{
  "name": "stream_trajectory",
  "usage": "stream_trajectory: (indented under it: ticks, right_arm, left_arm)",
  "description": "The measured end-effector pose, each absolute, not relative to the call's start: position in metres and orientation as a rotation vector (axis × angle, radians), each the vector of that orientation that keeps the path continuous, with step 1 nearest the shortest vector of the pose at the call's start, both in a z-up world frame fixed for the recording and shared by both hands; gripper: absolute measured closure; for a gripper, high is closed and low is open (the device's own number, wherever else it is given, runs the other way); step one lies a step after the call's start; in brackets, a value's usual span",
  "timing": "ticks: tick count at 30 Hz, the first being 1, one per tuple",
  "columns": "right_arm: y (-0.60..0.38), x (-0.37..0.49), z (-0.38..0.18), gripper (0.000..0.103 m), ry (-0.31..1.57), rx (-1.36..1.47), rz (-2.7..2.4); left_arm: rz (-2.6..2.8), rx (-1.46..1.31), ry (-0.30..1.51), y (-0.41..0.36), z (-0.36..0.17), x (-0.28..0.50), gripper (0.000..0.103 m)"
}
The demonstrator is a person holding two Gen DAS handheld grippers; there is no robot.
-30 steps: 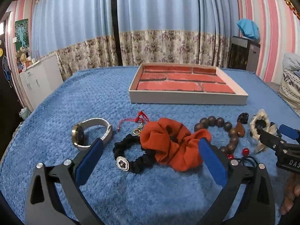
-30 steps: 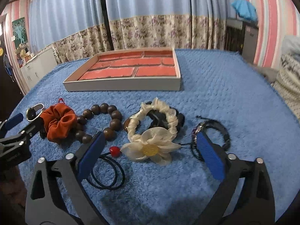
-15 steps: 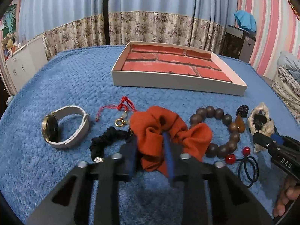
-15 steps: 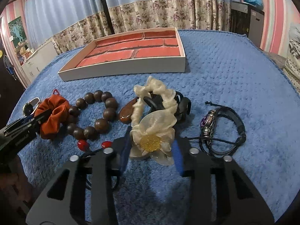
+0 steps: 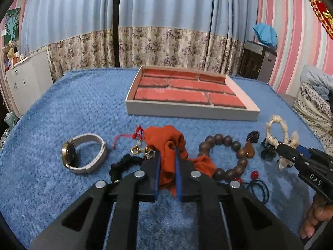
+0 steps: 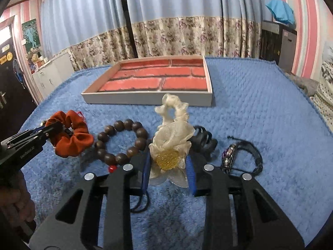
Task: Organize jewelry
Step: 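Carry the scrunchie and flower clip with both tools over the brick-lined tray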
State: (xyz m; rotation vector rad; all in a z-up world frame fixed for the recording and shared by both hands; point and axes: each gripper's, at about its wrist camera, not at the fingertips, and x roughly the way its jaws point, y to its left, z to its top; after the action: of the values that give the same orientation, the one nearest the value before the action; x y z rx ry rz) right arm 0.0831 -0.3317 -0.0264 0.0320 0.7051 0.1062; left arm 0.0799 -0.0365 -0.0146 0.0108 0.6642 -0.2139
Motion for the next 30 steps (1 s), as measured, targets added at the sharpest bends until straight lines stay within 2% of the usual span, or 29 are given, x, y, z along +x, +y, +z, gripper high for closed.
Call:
stream_trajectory:
  ticks: [9,17,30]
  right_arm:
    - [-0.330,0.097,0.014,0.074,0.606,-0.001,0.104]
    - [-0.333,0.147,0.026,0.073,0.579,-0.047,0.099]
    - [-0.349,0.258,-0.007,0.072,0.754,-0.028,0.088]
  left_arm:
    - [-0.226,0.007,0.586,-0.034,0.023,0.097,0.091]
    - [-0.192,0.002,0.519,-0.031,0.039,0.149,0.091]
    - [-0.157,-0.050,0.666,-0.018,0.004,0.247,0.091]
